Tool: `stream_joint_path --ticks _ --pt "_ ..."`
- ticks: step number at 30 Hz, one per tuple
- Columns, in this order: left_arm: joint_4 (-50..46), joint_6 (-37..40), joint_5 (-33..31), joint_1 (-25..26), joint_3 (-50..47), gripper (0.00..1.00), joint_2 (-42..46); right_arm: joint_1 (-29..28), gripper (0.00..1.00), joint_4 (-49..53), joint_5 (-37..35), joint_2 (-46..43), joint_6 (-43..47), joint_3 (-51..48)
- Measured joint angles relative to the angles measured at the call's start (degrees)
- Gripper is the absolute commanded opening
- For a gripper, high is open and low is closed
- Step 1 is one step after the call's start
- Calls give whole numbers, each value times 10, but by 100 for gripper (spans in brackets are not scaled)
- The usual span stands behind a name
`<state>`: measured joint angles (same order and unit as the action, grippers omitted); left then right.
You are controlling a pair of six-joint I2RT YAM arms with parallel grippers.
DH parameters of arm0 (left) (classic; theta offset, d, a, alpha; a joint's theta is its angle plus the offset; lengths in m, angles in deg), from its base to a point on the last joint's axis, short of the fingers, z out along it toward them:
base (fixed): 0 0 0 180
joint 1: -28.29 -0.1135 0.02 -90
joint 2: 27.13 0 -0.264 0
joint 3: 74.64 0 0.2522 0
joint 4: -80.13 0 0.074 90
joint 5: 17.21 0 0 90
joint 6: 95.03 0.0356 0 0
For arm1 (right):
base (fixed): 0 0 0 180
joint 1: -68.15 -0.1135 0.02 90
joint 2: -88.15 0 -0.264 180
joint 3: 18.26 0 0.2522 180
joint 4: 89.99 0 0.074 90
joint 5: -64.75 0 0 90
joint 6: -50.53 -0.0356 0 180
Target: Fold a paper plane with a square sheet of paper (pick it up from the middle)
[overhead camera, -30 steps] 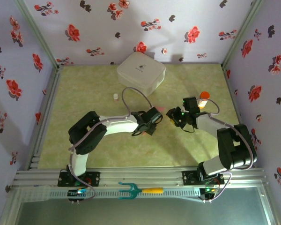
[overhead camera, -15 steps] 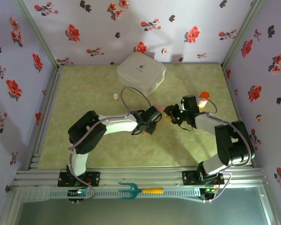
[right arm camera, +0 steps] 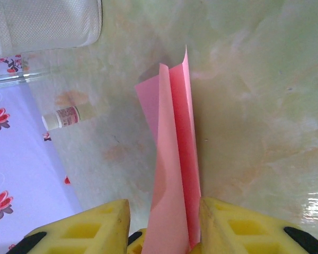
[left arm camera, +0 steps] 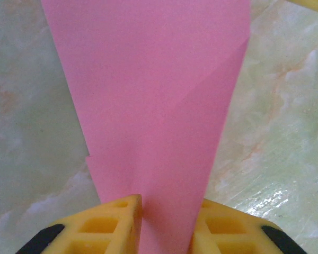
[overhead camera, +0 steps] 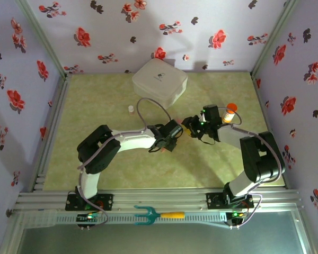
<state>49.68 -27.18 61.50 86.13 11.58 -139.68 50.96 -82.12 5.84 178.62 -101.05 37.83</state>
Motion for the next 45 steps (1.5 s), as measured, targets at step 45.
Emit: stream_joint_path --ticks 45 --pt "16 17 10 0 -14 37 10 -1 0 12 -11 28 3 13"
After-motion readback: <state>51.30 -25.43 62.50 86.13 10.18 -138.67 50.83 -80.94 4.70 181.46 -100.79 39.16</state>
